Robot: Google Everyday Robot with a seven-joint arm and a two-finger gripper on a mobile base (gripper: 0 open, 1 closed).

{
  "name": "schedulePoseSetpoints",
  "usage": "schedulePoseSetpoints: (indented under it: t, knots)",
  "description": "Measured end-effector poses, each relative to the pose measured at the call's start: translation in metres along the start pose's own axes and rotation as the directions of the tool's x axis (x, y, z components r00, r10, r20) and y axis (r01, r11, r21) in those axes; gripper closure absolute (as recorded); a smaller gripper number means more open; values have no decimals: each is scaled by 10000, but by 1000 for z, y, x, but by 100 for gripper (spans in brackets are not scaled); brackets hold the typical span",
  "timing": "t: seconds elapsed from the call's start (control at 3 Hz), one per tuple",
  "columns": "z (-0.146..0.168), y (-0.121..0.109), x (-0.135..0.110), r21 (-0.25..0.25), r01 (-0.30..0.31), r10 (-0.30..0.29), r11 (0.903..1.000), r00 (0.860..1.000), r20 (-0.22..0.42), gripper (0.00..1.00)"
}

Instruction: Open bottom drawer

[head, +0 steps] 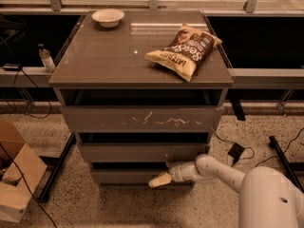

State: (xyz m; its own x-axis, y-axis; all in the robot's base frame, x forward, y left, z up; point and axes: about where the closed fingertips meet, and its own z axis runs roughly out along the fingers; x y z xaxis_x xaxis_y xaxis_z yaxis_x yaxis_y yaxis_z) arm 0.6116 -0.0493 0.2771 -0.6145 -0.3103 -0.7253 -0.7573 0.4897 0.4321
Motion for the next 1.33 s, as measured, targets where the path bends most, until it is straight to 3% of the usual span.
schedulePoseSetpoints:
  t: [0.67, 1.0, 1.33]
  knots:
    - [29, -30, 14, 34, -467, 468, 9989, 9980, -419, 0]
    - [35, -27, 22, -104, -736, 728, 9972, 9955, -608, 18]
    - [40, -8, 34, -316, -834, 798, 9960, 9918, -1003, 41]
